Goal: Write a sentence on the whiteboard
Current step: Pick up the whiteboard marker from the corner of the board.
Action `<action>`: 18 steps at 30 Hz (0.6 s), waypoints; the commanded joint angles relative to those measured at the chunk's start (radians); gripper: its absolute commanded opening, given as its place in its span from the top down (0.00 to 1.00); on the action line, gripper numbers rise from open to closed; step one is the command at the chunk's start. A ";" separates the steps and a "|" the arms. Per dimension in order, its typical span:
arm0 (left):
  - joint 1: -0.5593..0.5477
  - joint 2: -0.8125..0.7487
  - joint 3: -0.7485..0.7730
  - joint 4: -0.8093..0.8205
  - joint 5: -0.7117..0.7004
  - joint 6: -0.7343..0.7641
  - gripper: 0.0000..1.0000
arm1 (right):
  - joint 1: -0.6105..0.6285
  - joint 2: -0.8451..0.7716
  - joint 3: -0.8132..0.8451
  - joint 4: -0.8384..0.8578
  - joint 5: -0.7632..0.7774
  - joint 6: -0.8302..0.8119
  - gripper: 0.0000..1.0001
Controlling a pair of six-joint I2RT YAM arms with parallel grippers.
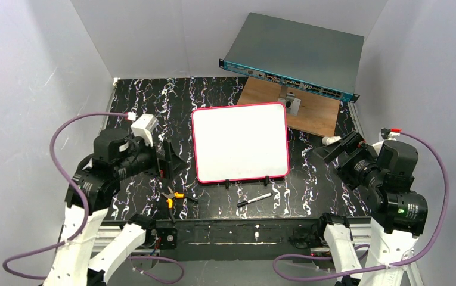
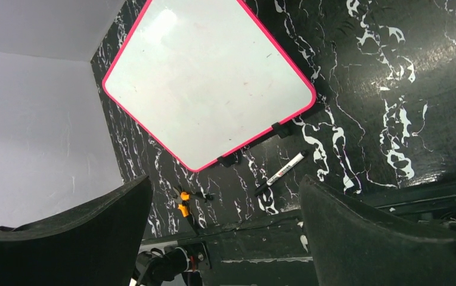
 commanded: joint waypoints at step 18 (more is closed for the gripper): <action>-0.410 0.342 -0.166 0.325 0.037 0.260 0.05 | -0.005 -0.047 -0.180 -0.033 0.044 0.196 0.01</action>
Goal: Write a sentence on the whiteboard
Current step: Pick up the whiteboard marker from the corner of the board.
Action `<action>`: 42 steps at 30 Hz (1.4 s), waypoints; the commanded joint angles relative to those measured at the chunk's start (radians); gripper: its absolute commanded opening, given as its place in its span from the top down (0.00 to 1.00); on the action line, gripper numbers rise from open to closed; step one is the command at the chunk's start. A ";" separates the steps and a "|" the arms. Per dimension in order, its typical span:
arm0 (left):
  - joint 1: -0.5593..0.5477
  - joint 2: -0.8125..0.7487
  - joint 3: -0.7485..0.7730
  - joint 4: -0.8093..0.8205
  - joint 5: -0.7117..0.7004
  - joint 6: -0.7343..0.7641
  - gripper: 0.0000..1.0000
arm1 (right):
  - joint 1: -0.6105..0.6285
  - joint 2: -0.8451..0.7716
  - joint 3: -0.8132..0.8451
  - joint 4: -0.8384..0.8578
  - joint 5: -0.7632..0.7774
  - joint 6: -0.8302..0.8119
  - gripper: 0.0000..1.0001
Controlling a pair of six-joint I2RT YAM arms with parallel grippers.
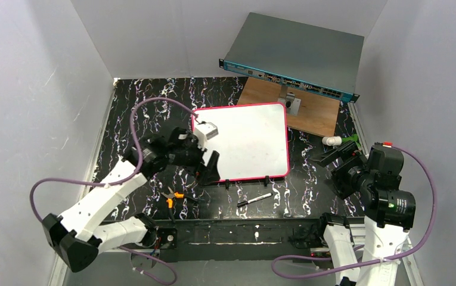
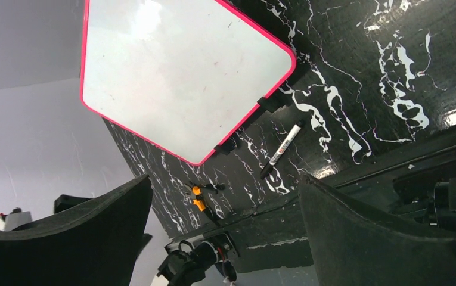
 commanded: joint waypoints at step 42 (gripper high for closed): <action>-0.506 0.512 -0.156 0.528 -0.345 0.199 0.38 | -0.005 0.055 0.059 -0.171 0.129 -0.118 0.02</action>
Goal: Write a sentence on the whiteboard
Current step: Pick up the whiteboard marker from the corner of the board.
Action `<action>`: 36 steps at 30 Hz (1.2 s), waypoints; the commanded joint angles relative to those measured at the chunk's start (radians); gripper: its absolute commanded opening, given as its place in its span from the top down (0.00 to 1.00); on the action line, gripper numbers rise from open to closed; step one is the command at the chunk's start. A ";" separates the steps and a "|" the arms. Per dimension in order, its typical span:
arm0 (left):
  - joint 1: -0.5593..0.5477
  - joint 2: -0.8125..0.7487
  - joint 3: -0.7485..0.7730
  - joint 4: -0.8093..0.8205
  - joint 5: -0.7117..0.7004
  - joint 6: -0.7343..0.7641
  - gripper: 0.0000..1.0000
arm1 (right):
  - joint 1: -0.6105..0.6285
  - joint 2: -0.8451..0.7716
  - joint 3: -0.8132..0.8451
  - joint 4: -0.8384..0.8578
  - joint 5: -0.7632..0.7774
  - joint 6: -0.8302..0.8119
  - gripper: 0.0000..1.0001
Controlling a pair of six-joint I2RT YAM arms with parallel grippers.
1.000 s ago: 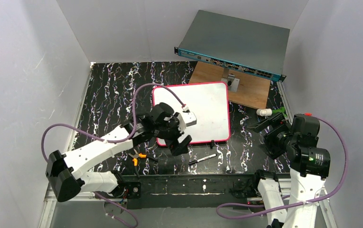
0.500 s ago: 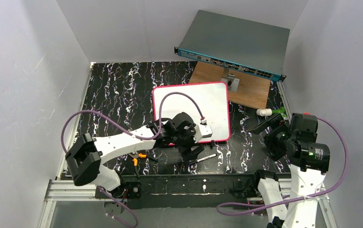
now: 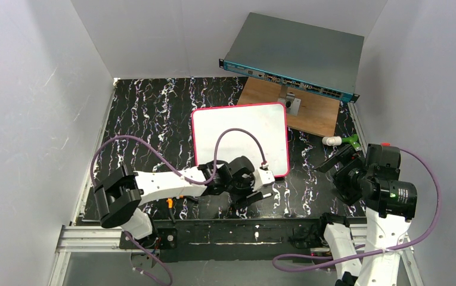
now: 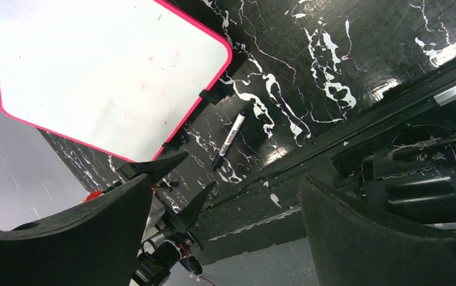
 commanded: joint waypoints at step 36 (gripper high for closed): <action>-0.123 0.182 -0.012 -0.006 -0.291 -0.080 0.56 | -0.004 -0.029 0.028 -0.071 0.040 -0.073 0.02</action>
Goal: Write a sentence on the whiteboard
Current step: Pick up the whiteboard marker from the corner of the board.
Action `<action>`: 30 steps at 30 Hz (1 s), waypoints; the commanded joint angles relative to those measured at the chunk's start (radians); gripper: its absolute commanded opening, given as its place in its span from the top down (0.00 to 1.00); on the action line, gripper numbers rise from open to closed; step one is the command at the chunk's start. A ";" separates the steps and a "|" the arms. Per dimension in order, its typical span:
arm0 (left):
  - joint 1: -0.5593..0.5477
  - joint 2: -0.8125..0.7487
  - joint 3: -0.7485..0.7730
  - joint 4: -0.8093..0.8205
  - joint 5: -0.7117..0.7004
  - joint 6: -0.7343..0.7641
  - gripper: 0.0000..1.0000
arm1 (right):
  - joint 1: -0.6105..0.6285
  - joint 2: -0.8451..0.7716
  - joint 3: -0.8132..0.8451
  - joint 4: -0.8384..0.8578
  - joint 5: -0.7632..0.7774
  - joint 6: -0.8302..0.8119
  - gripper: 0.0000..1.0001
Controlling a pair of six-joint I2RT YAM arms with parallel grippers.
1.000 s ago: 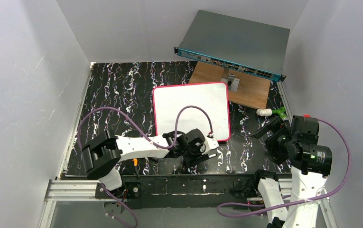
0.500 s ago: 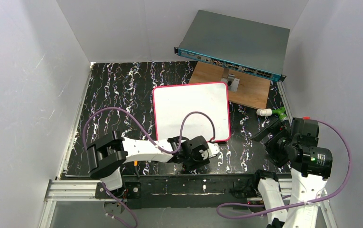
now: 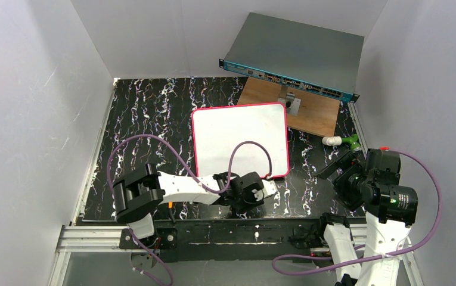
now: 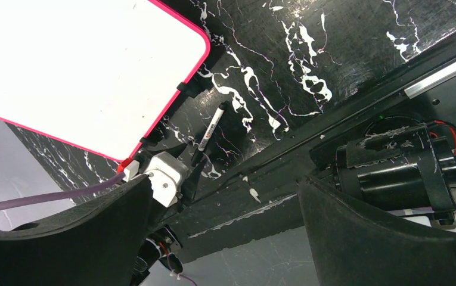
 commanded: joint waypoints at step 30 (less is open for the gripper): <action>-0.006 -0.134 0.014 -0.105 0.085 -0.078 1.00 | -0.004 -0.027 0.032 -0.005 0.020 0.035 0.02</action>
